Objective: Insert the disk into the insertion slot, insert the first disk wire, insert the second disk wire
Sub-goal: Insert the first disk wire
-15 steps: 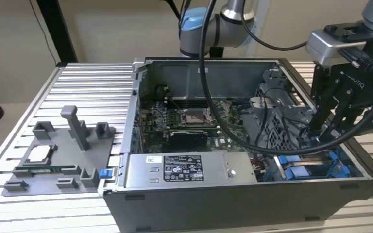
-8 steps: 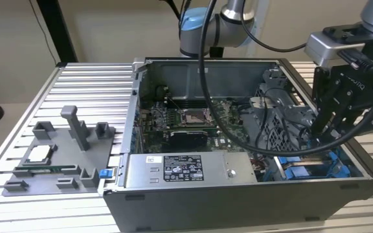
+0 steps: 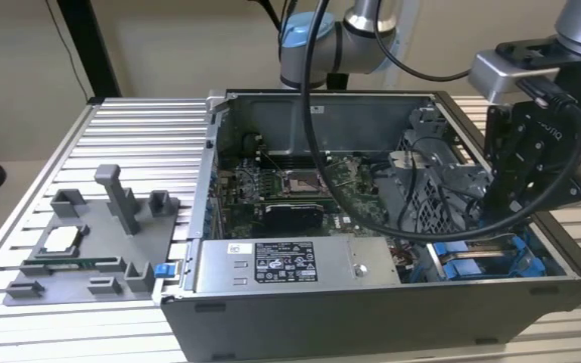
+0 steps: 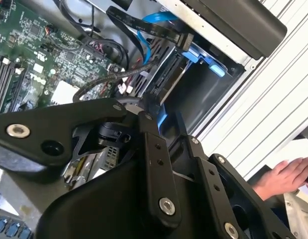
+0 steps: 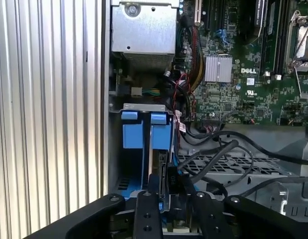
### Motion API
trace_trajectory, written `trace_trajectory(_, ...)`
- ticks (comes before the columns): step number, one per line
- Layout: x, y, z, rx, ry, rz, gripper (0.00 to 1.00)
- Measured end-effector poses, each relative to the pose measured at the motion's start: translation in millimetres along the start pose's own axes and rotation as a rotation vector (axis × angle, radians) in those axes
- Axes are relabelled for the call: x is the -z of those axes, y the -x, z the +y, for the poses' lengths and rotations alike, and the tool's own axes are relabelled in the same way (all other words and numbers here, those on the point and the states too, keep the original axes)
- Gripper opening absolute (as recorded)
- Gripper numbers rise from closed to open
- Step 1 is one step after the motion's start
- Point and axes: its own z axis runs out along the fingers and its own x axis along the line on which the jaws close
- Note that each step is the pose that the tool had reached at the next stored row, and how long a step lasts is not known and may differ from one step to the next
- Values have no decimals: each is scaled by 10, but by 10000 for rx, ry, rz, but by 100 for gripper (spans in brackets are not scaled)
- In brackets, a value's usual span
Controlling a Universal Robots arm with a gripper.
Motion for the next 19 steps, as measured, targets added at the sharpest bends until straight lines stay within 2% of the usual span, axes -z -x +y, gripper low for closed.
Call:
trace_trajectory(5, 1, 0, 21, -99, -23, -31, 100)
trace_trajectory(9, 3, 1, 47, -137, -109, -157, 100)
trace_trajectory(13, 3, 0, 53, -139, -115, -197, 100)
trace_trajectory(16, 17, 0, 55, -142, -116, -280, 100)
trace_trajectory(19, 46, 0, 56, -144, -115, -302, 100)
